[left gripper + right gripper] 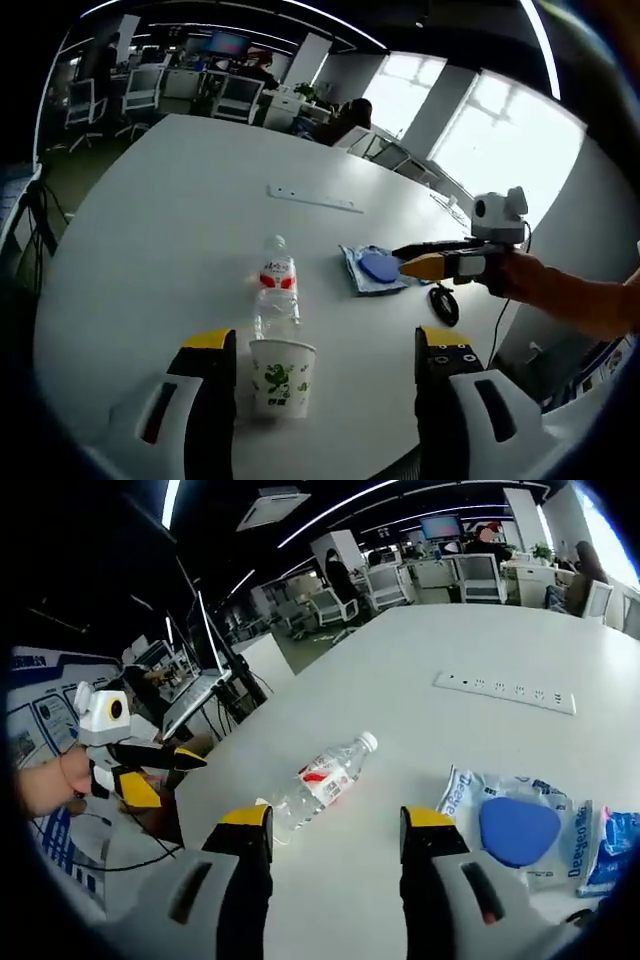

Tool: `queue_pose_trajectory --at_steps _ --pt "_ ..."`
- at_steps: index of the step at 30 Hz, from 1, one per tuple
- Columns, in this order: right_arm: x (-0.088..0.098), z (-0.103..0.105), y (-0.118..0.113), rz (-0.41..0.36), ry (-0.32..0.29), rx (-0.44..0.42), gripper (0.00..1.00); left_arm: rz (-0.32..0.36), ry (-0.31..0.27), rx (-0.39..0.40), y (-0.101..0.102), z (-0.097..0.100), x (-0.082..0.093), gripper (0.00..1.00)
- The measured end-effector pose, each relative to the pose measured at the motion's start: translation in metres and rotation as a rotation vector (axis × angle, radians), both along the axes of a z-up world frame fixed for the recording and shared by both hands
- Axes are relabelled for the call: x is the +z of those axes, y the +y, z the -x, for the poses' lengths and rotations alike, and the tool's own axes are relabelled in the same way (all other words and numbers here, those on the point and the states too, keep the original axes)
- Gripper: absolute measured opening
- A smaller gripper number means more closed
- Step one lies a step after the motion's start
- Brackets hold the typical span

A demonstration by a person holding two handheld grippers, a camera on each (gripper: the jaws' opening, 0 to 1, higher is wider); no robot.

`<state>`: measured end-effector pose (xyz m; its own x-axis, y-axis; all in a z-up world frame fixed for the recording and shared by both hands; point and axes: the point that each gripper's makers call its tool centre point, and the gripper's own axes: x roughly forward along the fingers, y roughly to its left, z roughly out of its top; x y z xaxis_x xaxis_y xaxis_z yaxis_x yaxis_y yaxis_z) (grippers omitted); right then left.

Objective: Arrange the tabletop items into an orderly group along one side of the table until the central work area is clear of visible clutter.

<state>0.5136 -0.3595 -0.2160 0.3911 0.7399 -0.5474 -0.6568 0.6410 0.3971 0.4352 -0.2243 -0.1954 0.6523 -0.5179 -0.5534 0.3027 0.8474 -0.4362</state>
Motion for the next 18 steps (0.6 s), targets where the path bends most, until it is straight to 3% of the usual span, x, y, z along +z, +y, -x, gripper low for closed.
queue_pose_trajectory --at_steps 18 --pt "-0.032 -0.046 0.052 -0.125 0.189 -0.016 0.45 0.078 -0.007 0.011 0.017 -0.019 -0.003 0.73"
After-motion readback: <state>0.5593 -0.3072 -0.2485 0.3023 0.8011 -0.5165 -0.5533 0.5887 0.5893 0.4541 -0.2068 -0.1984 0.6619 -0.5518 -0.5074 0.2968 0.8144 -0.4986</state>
